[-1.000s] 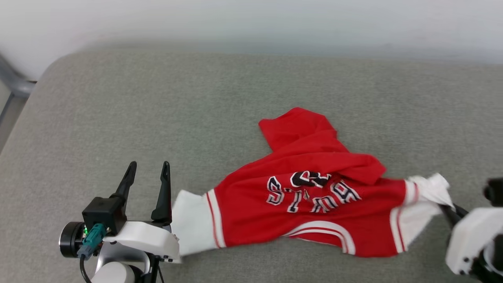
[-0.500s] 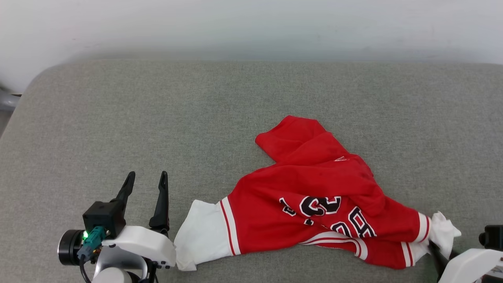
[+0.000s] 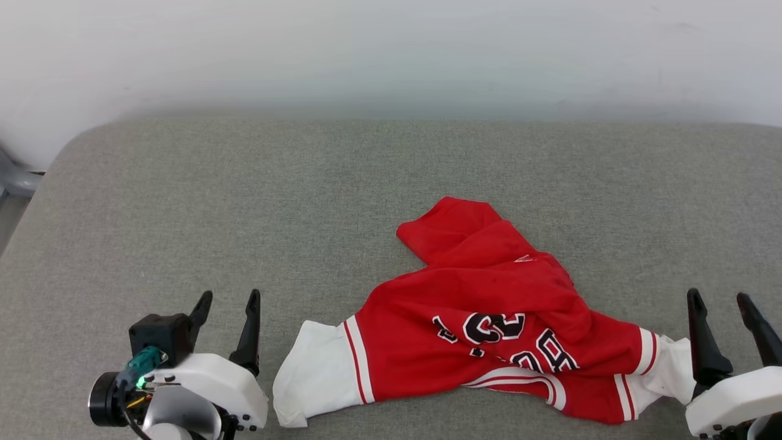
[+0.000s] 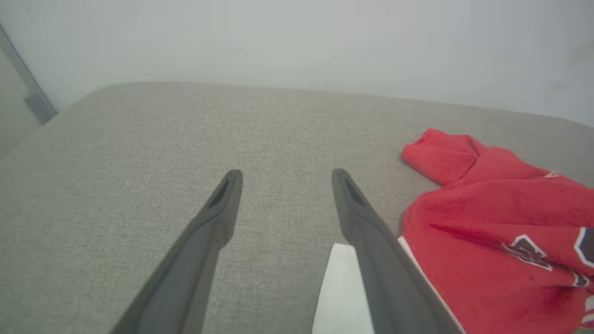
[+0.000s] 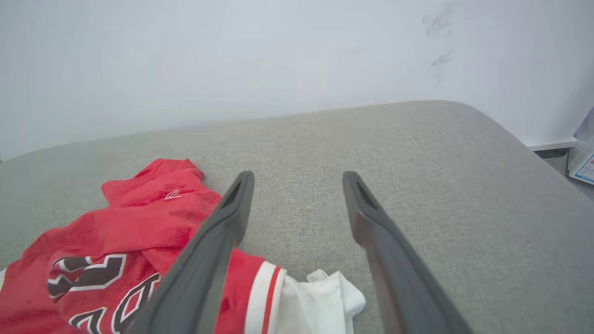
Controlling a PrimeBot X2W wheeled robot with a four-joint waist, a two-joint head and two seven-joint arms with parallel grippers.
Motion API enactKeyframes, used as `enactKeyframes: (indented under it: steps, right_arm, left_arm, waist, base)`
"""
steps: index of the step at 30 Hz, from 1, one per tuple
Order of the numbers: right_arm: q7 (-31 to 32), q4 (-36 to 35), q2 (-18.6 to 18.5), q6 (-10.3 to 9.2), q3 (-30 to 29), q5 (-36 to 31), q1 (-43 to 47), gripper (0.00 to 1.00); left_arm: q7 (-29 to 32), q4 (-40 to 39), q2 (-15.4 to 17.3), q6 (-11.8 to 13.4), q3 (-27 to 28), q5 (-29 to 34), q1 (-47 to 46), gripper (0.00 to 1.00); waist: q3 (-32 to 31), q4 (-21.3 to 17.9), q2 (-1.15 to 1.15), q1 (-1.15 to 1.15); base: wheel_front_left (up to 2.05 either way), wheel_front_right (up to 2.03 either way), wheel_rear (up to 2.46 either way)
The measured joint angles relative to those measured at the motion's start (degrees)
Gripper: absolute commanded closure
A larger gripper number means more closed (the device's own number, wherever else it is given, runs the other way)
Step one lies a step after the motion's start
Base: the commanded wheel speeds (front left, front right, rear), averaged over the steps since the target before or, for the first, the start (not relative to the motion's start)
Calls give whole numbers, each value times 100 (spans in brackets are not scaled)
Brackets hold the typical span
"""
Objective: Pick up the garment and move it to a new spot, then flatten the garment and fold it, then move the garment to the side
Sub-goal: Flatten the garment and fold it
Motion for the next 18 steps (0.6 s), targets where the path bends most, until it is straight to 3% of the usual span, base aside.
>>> enactKeyframes:
  steps: [9, 18]
  right_arm:
    - [-374, -676, 14, 0, 645, -160, 87, 0]
    - [-456, -684, 18, 0, 1089, -41, 91, 0]
  left_arm:
    - [1768, -232, 627, -380, -218, -508, -206, 0]
    - [3504, -58, 1111, -825, -889, -739, -338, 0]
  waist:
    - [-15, -175, 0, 0]
    - [280, -498, 0, 0]
  base:
    - [0, 0, 0]
    - [0, 0, 0]
